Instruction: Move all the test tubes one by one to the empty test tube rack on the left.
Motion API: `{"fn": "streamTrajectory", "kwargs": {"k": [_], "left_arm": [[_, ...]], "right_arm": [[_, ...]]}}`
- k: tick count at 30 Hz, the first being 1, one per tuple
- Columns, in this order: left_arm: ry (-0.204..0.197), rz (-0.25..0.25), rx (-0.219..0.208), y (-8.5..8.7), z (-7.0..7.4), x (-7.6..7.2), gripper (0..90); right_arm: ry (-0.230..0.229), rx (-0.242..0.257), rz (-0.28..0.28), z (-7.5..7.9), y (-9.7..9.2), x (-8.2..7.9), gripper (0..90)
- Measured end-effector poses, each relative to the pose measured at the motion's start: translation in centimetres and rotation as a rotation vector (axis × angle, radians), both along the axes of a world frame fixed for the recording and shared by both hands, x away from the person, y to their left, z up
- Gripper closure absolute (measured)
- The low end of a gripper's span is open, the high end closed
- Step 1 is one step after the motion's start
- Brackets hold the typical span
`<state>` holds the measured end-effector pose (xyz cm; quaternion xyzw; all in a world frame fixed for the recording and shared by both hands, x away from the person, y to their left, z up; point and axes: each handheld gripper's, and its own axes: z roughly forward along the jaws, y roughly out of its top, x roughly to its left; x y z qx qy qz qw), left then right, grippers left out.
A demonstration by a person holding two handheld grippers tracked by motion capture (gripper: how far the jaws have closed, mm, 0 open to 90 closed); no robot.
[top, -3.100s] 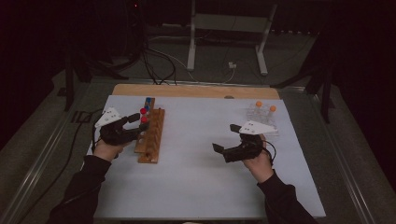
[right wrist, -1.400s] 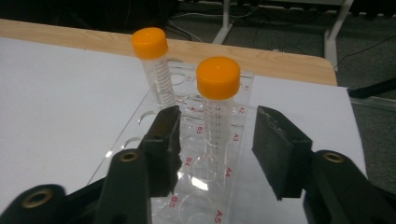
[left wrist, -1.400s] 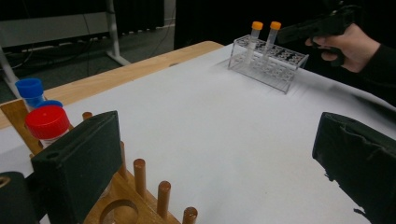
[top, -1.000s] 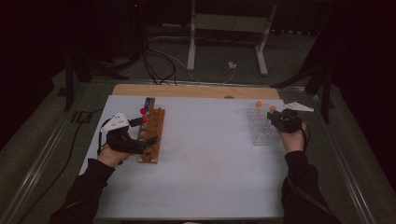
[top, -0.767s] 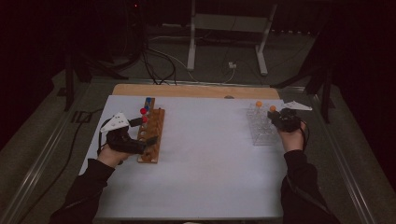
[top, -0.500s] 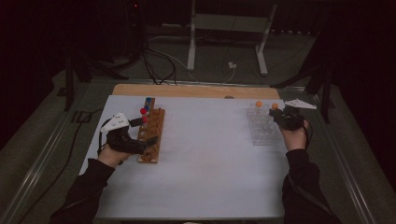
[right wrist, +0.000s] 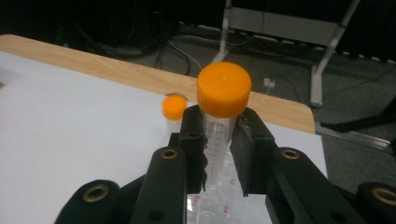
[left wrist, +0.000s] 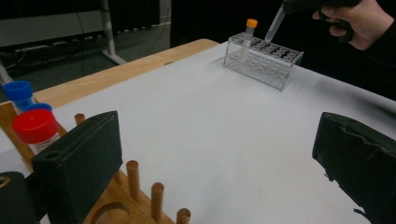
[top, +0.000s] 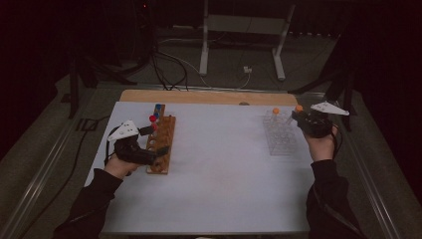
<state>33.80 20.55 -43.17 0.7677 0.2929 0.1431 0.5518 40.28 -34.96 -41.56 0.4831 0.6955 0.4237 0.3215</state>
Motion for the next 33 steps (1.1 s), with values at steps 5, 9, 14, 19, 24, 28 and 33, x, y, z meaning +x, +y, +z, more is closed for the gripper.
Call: {"fn": "streamTrajectory", "kwargs": {"k": [5, 9, 14, 19, 24, 28, 33], "left_arm": [[0.0, -0.014, 0.001, -0.3, 0.2, -0.1, 2.4], [0.0, -0.031, 0.009, -0.8, 0.4, -0.1, 2.4], [0.009, -0.057, 0.011, -1.6, 0.4, -0.1, 2.4], [0.02, -0.085, 0.012, -2.6, 0.4, 0.0, 2.5], [0.029, -0.117, 0.012, -3.7, 0.5, 0.1, 2.6], [0.032, -0.144, 0.018, -4.8, 0.6, 0.1, 2.7], [0.03, -0.18, 0.002, -6.4, 0.8, 0.2, 5.0]], "right_arm": [[-0.013, 0.002, 0.051, 0.6, 1.2, -1.2, 74.8], [-0.014, 0.006, 0.108, 0.8, 2.5, -2.1, 74.9], [0.009, 0.002, 0.191, 0.2, 4.6, -3.0, 74.8], [0.03, 0.003, 0.275, -0.6, 6.8, -3.9, 74.8], [0.042, -0.015, 0.356, -1.1, 9.0, -4.8, 74.8], [0.049, -0.021, 0.422, -1.4, 10.8, -5.6, 74.8], [0.062, -0.037, 0.499, -1.9, 13.0, -6.4, 74.8]]}}
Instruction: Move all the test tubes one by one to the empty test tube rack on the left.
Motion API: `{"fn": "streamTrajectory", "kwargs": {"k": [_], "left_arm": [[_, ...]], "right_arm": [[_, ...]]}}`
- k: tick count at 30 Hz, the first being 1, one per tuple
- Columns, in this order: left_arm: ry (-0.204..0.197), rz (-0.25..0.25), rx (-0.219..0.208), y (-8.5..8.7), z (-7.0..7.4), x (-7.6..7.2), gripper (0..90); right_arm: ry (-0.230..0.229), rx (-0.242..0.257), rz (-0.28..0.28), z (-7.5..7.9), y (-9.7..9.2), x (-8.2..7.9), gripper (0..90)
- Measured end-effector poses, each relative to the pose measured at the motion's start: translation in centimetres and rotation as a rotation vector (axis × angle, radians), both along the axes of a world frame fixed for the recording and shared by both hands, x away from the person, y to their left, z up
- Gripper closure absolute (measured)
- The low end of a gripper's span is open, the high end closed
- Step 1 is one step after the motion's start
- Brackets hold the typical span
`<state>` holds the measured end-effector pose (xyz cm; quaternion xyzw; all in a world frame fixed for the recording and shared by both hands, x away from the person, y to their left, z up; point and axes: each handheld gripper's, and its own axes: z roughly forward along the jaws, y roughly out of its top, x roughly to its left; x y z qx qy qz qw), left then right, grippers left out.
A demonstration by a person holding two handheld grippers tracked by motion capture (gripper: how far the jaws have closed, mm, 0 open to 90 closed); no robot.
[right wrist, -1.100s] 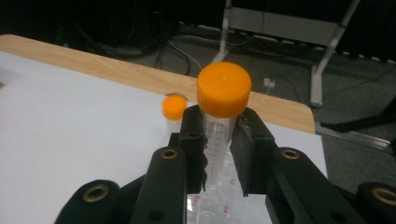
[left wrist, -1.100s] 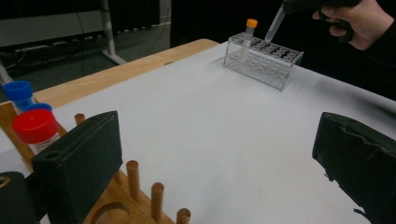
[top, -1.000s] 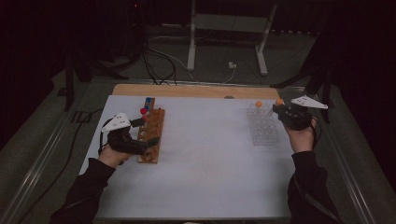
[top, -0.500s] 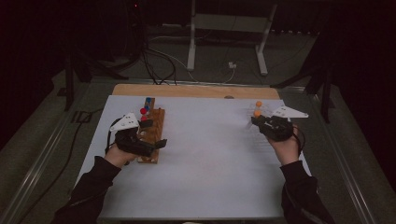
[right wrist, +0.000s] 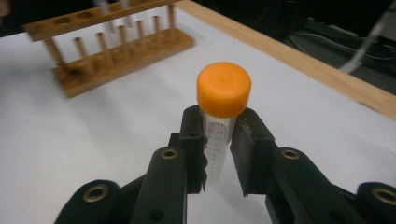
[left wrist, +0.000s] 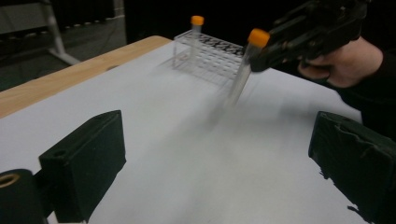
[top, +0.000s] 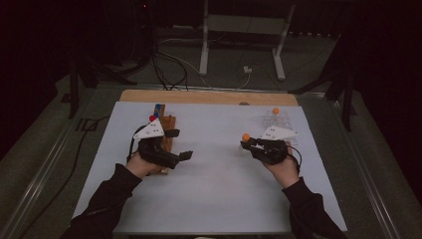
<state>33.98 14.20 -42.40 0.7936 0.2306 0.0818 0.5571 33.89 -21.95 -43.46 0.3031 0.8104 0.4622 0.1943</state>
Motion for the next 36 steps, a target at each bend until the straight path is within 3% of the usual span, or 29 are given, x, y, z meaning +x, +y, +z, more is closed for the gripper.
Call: {"fn": "streamTrajectory", "kwargs": {"k": [7, 19, 26, 36], "left_arm": [[-0.003, -0.063, 0.006, -2.5, 0.2, 0.1, 7.7], [-0.007, -0.146, 0.016, -6.8, 0.0, 0.3, 30.8], [-0.018, -0.149, 0.022, -8.4, -0.1, 0.5, 43.2], [-0.041, -0.132, 0.066, -10.2, -0.3, 0.8, 59.4]], "right_arm": [[0.015, -0.011, 0.07, -0.4, 2.1, -0.8, 74.8], [0.035, -0.02, 0.127, -0.9, 3.7, -1.4, 74.8], [0.041, -0.008, 0.138, -0.9, 3.9, -1.5, 74.8], [0.038, -0.007, 0.148, -0.8, 4.2, -1.5, 74.8]]}}
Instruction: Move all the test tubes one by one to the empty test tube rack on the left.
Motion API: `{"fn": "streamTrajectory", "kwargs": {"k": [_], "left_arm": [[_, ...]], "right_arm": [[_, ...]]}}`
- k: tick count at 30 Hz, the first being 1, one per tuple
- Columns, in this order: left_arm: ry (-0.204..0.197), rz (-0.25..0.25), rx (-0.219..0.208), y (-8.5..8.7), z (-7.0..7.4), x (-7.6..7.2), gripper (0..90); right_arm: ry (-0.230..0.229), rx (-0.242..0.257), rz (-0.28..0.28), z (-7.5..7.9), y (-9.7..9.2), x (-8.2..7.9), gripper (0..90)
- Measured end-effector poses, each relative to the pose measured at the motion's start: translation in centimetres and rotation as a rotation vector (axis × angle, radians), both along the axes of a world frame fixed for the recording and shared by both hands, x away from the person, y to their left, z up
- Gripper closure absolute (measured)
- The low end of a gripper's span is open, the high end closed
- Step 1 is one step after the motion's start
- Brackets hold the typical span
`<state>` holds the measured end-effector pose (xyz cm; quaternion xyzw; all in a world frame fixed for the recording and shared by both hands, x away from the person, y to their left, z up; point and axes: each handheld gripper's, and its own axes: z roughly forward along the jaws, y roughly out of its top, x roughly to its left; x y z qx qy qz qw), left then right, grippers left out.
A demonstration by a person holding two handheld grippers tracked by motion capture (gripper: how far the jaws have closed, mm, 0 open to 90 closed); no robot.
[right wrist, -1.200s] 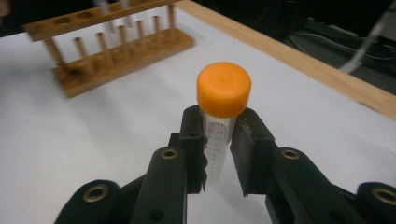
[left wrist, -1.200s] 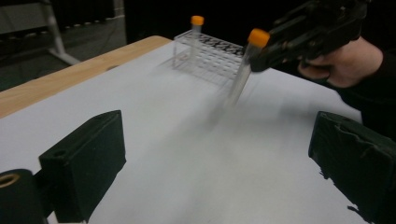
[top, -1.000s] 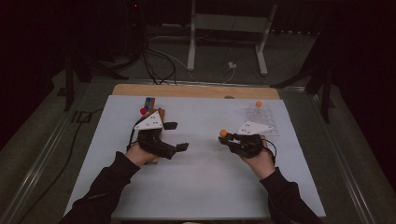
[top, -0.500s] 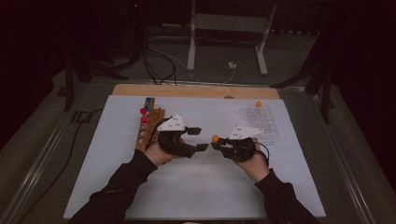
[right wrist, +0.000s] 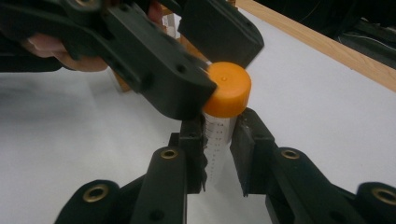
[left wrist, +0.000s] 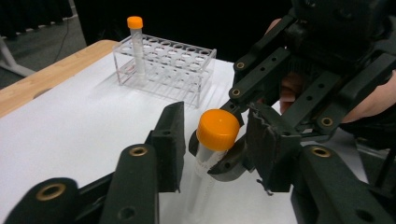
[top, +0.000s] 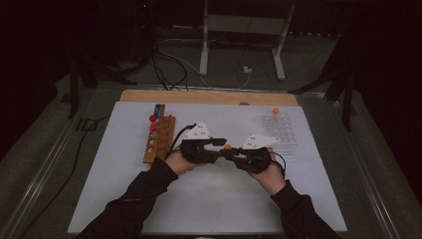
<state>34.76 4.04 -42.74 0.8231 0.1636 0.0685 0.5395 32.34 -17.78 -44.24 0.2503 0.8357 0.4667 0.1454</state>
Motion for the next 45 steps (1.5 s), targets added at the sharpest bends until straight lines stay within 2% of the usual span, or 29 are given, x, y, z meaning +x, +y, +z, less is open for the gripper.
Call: {"fn": "streamTrajectory", "kwargs": {"k": [4, 11, 17, 23, 31, 37, 40, 45], "left_arm": [[0.0, -0.012, -0.001, -0.2, -0.1, 0.1, 68.3], [-0.017, 0.0, -0.003, -0.1, 0.2, 0.1, 71.1], [-0.041, 0.034, -0.015, 1.1, 1.3, 0.3, 71.6], [-0.074, 0.086, -0.015, 3.5, 2.8, 0.4, 71.7], [-0.102, 0.2, -0.024, 8.5, 4.3, 0.6, 71.7], [-0.126, 0.269, -0.04, 11.5, 5.2, 0.2, 71.7], [-0.135, 0.304, -0.036, 12.9, 5.4, 0.0, 71.7], [-0.141, 0.355, -0.021, 15.1, 5.3, -0.3, 71.7]], "right_arm": [[0.002, 0.0, -0.001, 0.0, 0.0, 0.0, 74.8], [-0.002, 0.017, -0.004, 0.0, 0.0, 0.0, 74.0], [-0.008, 0.051, -0.018, 0.3, -0.6, 0.1, 61.1], [-0.02, 0.084, -0.035, 0.7, -1.3, 0.2, 47.2], [-0.032, 0.094, -0.066, 0.9, -1.2, 0.1, 20.0], [-0.021, 0.098, -0.074, 0.8, -1.1, 0.2, 3.9], [-0.009, 0.107, -0.055, 0.7, -1.2, 0.3, 0.1], [0.01, 0.122, -0.036, 0.8, -1.3, 0.3, 0.0]]}}
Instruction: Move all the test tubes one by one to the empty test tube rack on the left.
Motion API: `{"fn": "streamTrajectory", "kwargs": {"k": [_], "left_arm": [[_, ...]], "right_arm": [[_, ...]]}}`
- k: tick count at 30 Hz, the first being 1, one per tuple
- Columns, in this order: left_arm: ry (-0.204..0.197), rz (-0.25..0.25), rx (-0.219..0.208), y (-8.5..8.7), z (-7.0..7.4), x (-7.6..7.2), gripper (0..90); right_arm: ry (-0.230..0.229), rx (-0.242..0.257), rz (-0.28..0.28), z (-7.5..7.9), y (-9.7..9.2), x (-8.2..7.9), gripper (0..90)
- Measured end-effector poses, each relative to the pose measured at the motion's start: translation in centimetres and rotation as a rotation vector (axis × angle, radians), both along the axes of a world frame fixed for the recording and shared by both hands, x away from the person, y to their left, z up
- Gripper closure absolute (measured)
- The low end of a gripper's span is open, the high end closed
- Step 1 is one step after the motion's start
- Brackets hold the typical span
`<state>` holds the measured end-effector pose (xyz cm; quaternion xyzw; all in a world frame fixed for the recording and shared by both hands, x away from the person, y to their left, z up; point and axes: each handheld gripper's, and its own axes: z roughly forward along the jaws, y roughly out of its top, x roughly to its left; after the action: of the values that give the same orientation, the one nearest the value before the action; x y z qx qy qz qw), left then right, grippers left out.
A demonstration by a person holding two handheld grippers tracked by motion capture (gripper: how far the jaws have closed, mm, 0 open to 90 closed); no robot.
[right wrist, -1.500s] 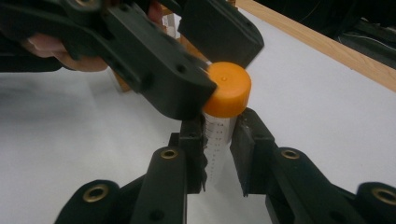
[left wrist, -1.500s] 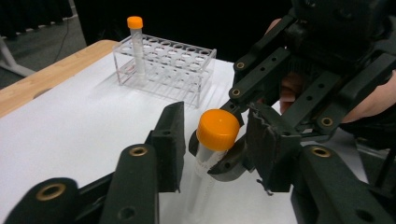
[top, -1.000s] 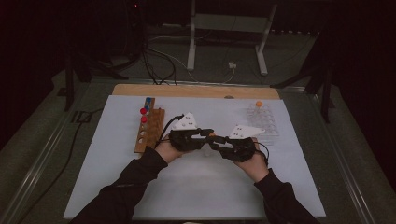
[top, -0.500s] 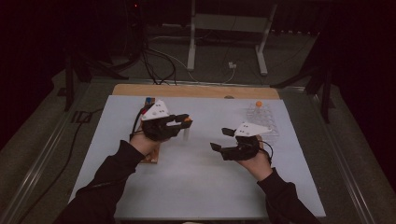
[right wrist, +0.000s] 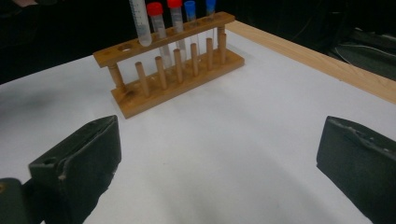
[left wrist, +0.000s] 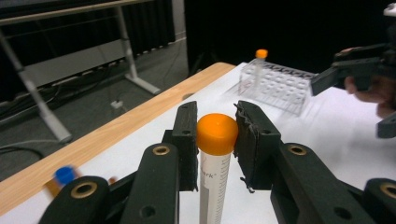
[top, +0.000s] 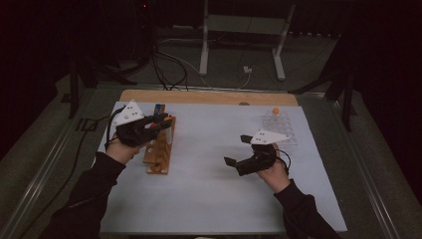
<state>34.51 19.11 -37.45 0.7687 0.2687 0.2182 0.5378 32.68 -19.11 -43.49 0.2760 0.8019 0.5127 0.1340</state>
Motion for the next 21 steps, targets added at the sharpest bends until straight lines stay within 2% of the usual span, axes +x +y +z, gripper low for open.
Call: {"fn": "streamTrajectory", "kwargs": {"k": [7, 11, 13, 15, 21], "left_arm": [[-0.009, 0.065, -0.015, 2.8, -0.4, -0.2, 71.7], [-0.008, 0.1, -0.028, 4.0, -1.0, -0.1, 71.7], [-0.012, 0.123, -0.031, 4.4, -1.6, -0.1, 71.7], [0.005, 0.131, -0.049, 4.7, -2.1, 0.1, 71.7], [0.031, 0.146, -0.05, 4.9, -4.2, 0.5, 71.7]], "right_arm": [[-0.005, -0.003, 0.001, 0.0, 0.0, 0.0, 0.0], [-0.006, -0.005, 0.002, 0.0, 0.0, -0.1, 0.0], [-0.008, -0.007, 0.0, 0.0, 0.0, -0.1, 0.0], [-0.008, -0.009, -0.002, -0.1, 0.0, -0.1, 0.0], [-0.009, -0.009, -0.002, 0.0, 0.0, -0.1, 0.0]]}}
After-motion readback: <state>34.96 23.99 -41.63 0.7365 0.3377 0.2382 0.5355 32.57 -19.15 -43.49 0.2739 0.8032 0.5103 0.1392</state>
